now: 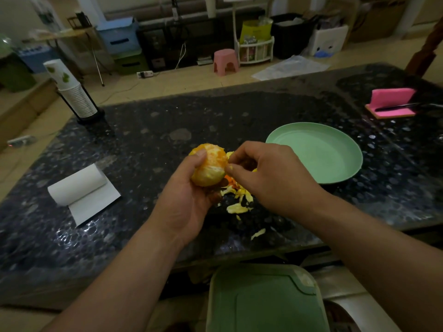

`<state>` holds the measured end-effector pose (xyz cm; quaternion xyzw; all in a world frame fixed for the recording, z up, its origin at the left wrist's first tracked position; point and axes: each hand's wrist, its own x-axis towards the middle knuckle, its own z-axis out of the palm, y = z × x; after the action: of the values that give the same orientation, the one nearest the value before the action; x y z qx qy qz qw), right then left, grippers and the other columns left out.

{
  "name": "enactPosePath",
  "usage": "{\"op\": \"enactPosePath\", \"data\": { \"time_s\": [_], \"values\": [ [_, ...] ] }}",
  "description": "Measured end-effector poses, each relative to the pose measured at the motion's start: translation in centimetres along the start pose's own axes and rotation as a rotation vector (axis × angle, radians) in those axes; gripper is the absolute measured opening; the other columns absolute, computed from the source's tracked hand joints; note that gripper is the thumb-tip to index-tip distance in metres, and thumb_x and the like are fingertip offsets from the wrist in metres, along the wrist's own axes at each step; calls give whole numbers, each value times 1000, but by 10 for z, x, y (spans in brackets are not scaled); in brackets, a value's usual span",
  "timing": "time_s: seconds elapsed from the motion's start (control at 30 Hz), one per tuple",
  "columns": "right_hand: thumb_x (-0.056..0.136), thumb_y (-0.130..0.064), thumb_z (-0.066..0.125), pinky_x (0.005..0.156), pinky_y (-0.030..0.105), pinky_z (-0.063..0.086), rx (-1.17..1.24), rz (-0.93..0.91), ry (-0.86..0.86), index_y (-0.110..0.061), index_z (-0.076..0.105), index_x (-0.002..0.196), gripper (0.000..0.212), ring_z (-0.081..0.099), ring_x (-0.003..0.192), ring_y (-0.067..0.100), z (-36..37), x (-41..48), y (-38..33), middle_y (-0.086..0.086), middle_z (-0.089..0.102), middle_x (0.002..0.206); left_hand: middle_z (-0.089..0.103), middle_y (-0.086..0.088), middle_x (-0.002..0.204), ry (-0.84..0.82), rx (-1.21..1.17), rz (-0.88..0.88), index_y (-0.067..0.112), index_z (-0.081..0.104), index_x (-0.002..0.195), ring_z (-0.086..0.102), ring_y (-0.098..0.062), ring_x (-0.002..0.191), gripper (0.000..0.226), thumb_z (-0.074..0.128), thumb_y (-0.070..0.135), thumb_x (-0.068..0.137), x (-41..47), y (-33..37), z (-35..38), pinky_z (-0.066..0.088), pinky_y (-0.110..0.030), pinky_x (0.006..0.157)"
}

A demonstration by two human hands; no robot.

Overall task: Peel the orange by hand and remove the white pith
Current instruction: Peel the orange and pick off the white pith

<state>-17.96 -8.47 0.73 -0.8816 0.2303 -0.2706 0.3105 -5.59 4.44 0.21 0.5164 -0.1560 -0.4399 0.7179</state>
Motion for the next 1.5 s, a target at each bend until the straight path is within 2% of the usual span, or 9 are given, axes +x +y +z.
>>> {"op": "enactPosePath", "data": {
  "time_s": [0.23,0.4,0.57,0.67,0.8,0.93,1.1,1.2,1.5],
  "values": [
    [97,-31,69,65,36,54,-180,-73,62,-27,74,95,7,63,72,14,2,-2,-3,-8,70,78,69,-16,135,117,107,70,13,56,143,71,-18,91,69,69,49,86,2,-4,2,53,-24,58],
    [95,-30,67,58,31,47,-139,3,74,-27,67,86,9,59,67,9,4,1,0,-10,62,70,72,-16,113,50,-22,31,10,63,134,66,-21,82,42,56,37,103,-1,-3,4,48,-27,61],
    [100,-30,56,76,38,57,-185,241,-101,-30,71,105,15,66,86,15,5,12,28,-10,72,97,69,-23,124,10,-252,-79,5,58,145,69,-28,91,62,65,42,96,-2,3,-3,55,-26,66],
    [101,-39,60,66,36,53,-192,265,-118,-27,65,82,23,64,76,15,5,13,29,-7,68,80,73,-24,120,76,-248,-56,4,59,140,73,-31,95,58,69,36,93,1,4,-2,62,-28,67],
    [94,-35,72,69,33,57,30,229,-101,-31,68,95,6,66,79,6,3,11,7,-11,70,87,76,-17,112,108,-198,-24,7,64,132,73,-32,102,45,68,32,95,2,2,0,64,-35,77],
    [90,-45,79,70,36,63,268,275,-168,-29,65,100,23,74,76,11,7,3,-13,-3,75,87,73,-16,130,98,-105,-17,10,68,129,69,-32,125,35,61,32,103,3,-2,3,57,-41,103],
    [94,-39,78,70,43,67,397,332,-104,-29,62,114,28,78,79,14,9,0,-11,3,77,93,71,-18,133,52,-132,-5,7,63,136,68,-32,125,41,57,34,105,0,1,7,55,-45,105],
    [96,-34,77,75,53,66,435,308,-73,-28,64,113,22,79,80,16,1,2,-7,3,79,90,74,-17,128,34,-147,-12,6,63,134,71,-30,120,38,56,30,106,-3,5,5,57,-46,105],
    [94,-28,81,77,54,66,499,317,-73,-24,68,105,17,79,80,20,6,1,-7,5,78,95,63,-29,140,4,-160,-24,-6,56,138,61,-40,133,50,63,12,92,2,7,-5,55,-48,107]
  ]
}}
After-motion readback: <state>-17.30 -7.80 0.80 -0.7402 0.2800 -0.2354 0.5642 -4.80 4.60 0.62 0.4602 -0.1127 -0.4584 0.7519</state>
